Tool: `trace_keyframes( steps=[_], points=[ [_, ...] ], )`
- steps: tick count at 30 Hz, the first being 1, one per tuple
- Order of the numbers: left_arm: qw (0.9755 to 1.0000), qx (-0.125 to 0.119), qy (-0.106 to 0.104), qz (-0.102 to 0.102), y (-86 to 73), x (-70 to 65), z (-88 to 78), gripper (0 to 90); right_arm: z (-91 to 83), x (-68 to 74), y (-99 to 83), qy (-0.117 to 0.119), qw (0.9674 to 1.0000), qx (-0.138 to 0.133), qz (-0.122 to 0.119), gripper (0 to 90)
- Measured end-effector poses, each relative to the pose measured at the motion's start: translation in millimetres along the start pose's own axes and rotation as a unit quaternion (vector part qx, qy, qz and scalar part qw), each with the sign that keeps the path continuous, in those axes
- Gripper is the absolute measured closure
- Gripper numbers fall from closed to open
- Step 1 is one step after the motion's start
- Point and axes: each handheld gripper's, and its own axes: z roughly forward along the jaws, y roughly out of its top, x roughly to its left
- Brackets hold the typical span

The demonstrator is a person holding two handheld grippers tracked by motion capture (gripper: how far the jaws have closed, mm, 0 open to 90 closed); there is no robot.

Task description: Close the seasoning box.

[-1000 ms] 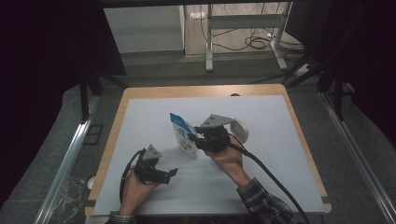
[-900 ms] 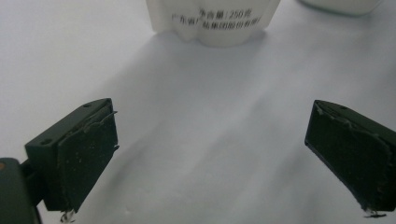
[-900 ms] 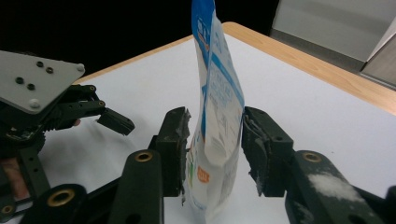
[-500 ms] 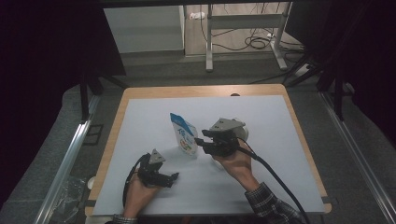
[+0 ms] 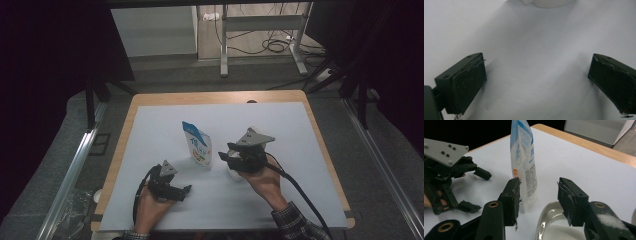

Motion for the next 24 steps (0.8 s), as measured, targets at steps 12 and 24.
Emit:
trace_keyframes(
  steps=[12, 24],
  points=[
    [1.0, 0.0, 0.0, 0.001, -0.2, 0.2, -0.2, 1.7, -24.6, -7.0, -11.5, 0.011, 0.9998, -0.01, 0.012, 75.9],
    [1.0, 0.0, 0.0, 0.001, -0.2, 0.3, -0.4, 1.8, -47.5, -16.6, -27.1, -0.009, 0.9996, -0.013, 0.023, 89.1]
  ],
)
